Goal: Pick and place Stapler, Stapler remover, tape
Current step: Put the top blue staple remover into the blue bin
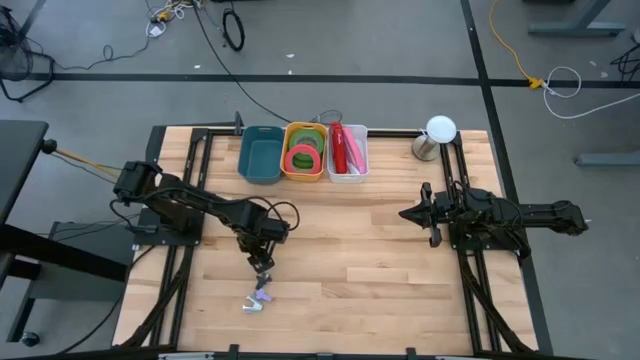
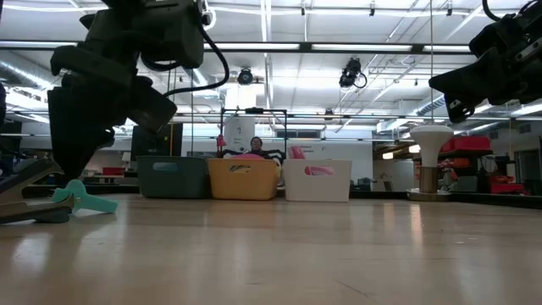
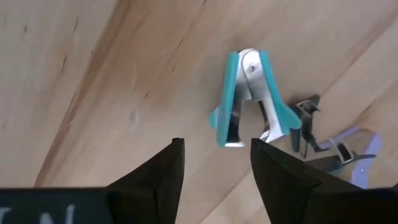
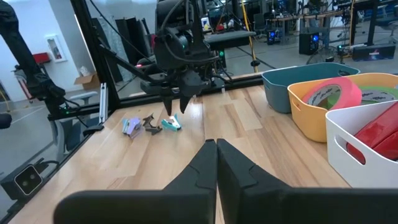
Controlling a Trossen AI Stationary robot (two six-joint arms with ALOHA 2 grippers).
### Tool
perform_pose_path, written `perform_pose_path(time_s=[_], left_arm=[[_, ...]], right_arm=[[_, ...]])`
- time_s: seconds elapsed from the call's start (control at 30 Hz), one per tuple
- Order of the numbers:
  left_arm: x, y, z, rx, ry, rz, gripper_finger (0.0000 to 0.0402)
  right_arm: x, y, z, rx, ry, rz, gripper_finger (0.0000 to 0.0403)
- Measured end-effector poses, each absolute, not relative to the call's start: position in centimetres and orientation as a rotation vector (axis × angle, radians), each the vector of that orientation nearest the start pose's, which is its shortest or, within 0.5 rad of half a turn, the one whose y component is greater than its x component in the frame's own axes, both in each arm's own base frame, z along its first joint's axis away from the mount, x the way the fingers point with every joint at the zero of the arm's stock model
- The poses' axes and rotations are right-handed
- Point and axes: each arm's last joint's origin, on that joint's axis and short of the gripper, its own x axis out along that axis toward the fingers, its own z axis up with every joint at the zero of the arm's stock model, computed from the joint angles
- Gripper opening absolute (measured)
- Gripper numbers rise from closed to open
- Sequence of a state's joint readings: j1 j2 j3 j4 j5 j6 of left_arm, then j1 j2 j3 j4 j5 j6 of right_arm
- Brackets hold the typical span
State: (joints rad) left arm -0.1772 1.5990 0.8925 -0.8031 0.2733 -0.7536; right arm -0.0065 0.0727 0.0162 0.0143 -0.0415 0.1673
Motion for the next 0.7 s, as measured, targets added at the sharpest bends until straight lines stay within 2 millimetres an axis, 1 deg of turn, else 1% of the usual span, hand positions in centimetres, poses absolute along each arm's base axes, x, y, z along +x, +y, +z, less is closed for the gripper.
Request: perform_pose_path(time_s=[0.2, 0.43, 0.7], left_arm=[[25.6, -5.3, 15.9, -0.636, 1.551, 0.202, 0.0170], [25.8, -4.5, 15.8, -0.587, 1.536, 0.186, 0.0159], [26.1, -4.4, 14.8, -0.618, 1.577, 0.162, 0.0141]], right_arm=[[10.1, 0.1, 16.5, 0.168, 0.045, 0.031, 0.0007], [10.1, 0.1, 16.5, 0.168, 0.045, 0.031, 0.0007], [10.1, 0.1, 16.5, 0.168, 0.045, 0.032, 0.0007]])
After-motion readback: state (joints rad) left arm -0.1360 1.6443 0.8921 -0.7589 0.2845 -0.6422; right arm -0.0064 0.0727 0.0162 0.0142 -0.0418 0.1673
